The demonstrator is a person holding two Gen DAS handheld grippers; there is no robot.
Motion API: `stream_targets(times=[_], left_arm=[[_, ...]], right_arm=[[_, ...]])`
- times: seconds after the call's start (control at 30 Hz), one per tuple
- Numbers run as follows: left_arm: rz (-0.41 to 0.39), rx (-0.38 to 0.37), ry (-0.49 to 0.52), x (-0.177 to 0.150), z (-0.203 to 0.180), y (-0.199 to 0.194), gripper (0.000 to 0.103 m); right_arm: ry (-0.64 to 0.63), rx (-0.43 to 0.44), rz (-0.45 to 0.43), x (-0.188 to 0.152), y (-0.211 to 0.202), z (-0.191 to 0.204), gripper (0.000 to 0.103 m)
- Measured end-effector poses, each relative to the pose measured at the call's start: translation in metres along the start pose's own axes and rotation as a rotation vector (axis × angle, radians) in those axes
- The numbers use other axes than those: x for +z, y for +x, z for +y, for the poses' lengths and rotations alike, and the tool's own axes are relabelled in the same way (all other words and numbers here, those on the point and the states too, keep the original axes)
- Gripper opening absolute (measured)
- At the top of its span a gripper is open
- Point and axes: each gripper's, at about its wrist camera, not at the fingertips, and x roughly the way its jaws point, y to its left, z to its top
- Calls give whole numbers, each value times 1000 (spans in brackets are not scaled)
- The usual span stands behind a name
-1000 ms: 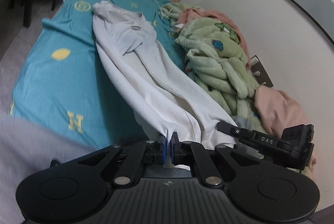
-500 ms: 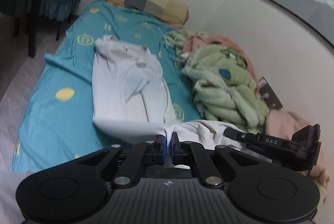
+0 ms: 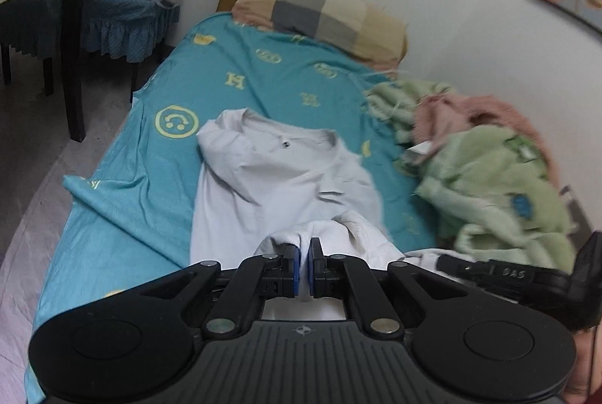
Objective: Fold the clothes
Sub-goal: 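Fold the hem up toward the collar with both grippers and release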
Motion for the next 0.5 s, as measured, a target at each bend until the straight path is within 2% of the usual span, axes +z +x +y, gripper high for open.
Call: stream_targets(times=[0.1, 0.2, 0.43, 0.5], left_arm=[[39, 51, -5, -1, 16, 50, 5], [72, 79, -2, -6, 27, 82, 5], [72, 115, 68, -12, 17, 98, 6], [58, 122, 80, -13, 11, 94, 13]], right_arm=[[2, -26, 35, 7, 42, -13, 10], [-29, -63, 72, 5, 73, -19, 10], [-95, -102, 99, 0, 92, -20, 11], [-102, -106, 96, 1, 88, -17, 12]])
